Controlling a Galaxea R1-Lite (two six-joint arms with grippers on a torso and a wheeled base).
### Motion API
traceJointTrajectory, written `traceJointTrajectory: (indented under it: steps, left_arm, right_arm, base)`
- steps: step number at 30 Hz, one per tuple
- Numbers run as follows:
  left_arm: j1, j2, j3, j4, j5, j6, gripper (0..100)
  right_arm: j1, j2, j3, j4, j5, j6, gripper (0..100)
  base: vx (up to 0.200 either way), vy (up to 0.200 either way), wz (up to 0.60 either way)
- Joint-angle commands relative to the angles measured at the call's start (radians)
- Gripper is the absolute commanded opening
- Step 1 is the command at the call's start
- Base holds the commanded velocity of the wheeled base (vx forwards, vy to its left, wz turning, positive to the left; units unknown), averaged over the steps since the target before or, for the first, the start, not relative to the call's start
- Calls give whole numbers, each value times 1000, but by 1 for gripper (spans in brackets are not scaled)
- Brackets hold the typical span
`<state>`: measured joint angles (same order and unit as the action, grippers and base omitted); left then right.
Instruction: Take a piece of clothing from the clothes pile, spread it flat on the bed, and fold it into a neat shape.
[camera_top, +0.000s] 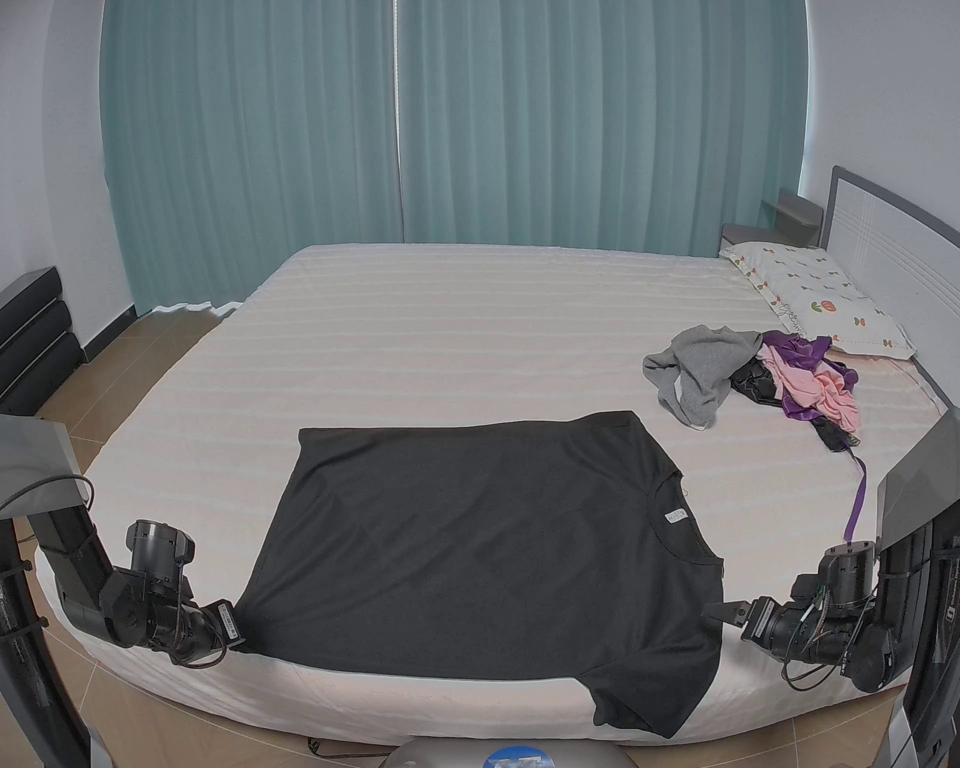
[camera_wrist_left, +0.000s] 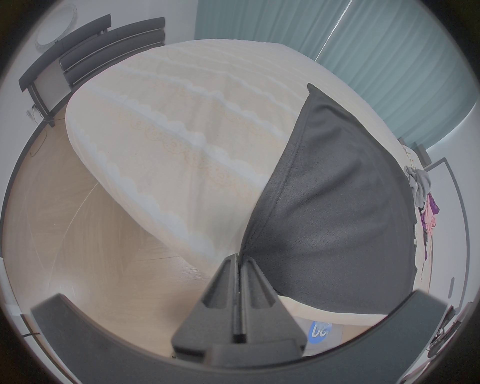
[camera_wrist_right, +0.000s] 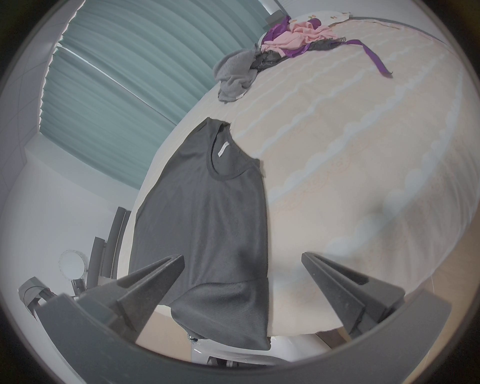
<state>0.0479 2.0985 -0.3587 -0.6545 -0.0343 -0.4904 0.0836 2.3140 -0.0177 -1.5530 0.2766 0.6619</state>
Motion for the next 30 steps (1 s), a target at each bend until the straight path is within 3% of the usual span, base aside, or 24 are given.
traceJointTrajectory:
  steps: [1,7,8,30]
  left_arm:
    - [0,2,1,-2,-4,0,0]
    - [0,-2,1,-1,-6,-2,0]
    - [0,-2,3,-1,-4,-2,0]
    - [-2,-3,-3,-8,-24,-10,0]
  right_arm:
    - [33,27,16,-13,1,-1,100]
    - [47,39,-31,-13,1,2,100]
    - [48,50,-38,-13,0,2,0]
    - [10,47,-263,19,-11,-1,0]
  base:
    - [0,0,0]
    - [0,0,0]
    - [0,0,0]
    - [0,0,0]
